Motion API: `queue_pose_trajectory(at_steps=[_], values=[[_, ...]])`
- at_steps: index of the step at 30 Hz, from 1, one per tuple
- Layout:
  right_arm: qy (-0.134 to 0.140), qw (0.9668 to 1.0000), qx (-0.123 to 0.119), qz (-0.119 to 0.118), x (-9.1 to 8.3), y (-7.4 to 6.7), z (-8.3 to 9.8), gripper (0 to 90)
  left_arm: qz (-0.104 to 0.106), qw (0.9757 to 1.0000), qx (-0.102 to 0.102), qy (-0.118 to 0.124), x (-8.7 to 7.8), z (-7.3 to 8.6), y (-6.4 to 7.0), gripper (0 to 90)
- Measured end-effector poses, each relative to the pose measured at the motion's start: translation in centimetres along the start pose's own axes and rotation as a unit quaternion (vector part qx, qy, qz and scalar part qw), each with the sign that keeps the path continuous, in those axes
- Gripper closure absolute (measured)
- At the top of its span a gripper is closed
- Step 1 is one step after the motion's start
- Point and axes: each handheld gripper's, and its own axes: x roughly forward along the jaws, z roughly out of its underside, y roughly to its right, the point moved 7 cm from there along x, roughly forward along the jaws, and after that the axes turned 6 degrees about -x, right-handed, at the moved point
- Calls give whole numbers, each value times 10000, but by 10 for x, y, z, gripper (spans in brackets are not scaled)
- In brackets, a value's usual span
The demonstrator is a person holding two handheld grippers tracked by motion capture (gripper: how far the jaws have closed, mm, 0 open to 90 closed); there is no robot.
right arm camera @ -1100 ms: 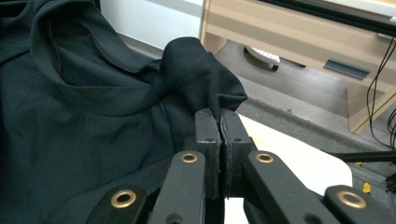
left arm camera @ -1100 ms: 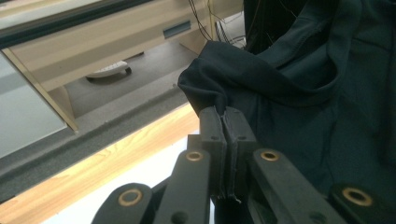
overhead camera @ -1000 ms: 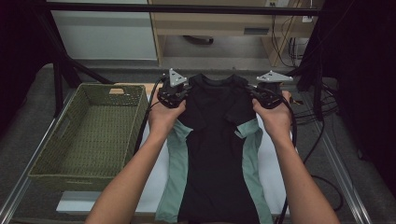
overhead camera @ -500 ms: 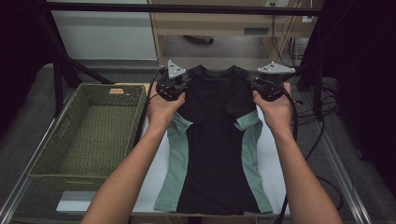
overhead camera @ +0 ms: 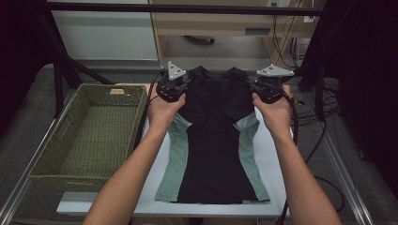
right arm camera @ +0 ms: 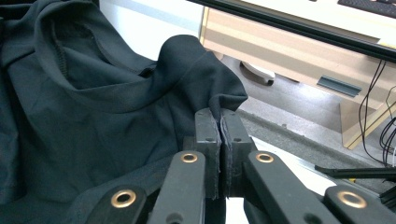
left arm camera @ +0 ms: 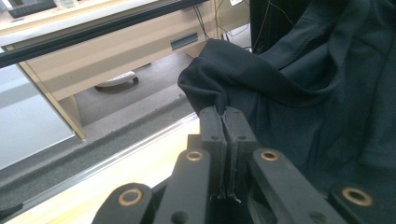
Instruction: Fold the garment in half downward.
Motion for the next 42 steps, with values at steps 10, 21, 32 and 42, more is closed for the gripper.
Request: queue_pose_trajectory(at_steps=[10,21,32,42], values=[[2,10000,60,1,2,0,3,882,3,10000,-4,10,1,3,2,877],[54,9999,111,76,4,4,-1,881,-44,9998,74,167,3,-7,1,877],[160,9996,113,188,8,12,-18,881,-71,9995,52,299,7,-27,-3,876],[59,9996,171,199,13,14,-4,881,-70,9999,7,150,16,-13,-2,877]])
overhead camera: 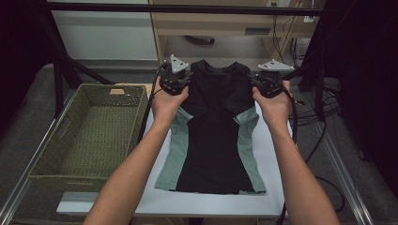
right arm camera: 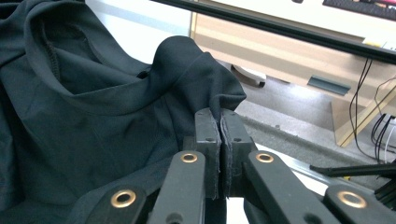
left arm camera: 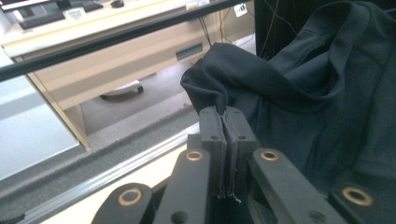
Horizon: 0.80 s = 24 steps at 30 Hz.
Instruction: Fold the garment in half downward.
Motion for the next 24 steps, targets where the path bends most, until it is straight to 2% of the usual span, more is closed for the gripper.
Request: queue_pose_trajectory(at_steps=[7,24], values=[[-74,10000,37,-43,4,-4,11,881,2,10000,-20,-92,4,13,3,877],[-194,9997,54,-116,14,-13,26,881,64,9998,-113,-173,10,29,6,876]])
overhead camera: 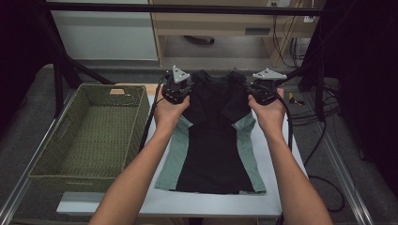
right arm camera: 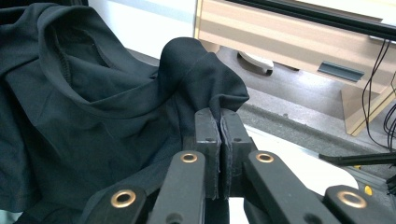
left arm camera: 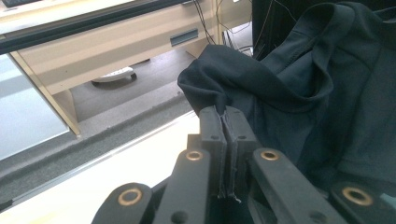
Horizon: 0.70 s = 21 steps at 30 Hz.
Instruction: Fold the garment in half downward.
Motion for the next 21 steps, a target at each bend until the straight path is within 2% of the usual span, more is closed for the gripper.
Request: queue_pose_trajectory(at_steps=[15,21], values=[[-39,10000,68,-38,3,-3,8,881,15,10000,-45,-47,3,9,2,877],[-60,9999,97,-56,5,-5,13,881,-3,9999,26,-119,6,15,4,876]])
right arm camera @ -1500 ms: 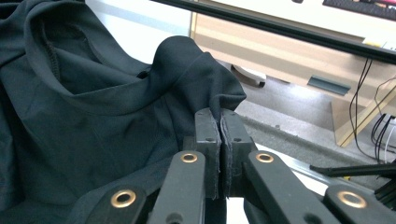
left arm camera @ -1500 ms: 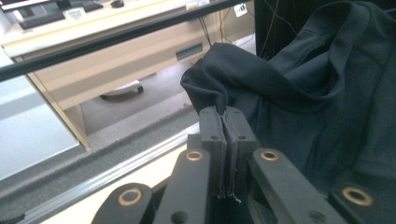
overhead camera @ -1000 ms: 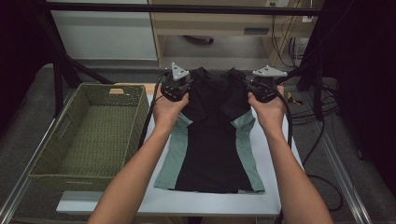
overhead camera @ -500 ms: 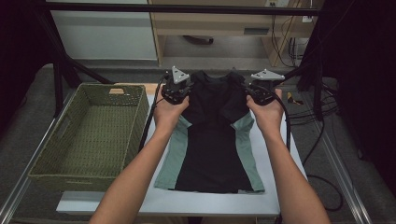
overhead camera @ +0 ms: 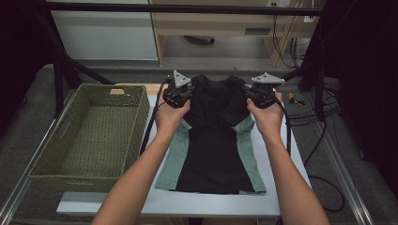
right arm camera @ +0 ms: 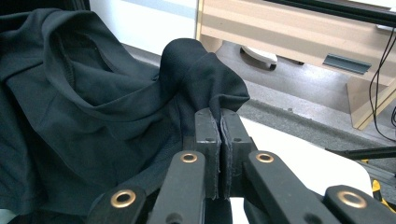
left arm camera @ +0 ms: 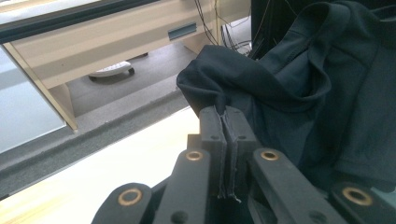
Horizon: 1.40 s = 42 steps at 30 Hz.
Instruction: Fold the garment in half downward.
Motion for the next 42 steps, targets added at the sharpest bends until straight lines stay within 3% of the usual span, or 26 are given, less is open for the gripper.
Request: queue_pose_trajectory(at_steps=[26,36,42], values=[[12,9999,37,-158,1,-14,16,880,168,9998,-104,20,3,21,14,876],[99,9996,27,-256,-8,-25,23,880,125,9997,-179,65,-4,29,8,876],[133,9992,162,-339,-14,-29,35,880,97,9996,-222,167,-10,37,6,876]])
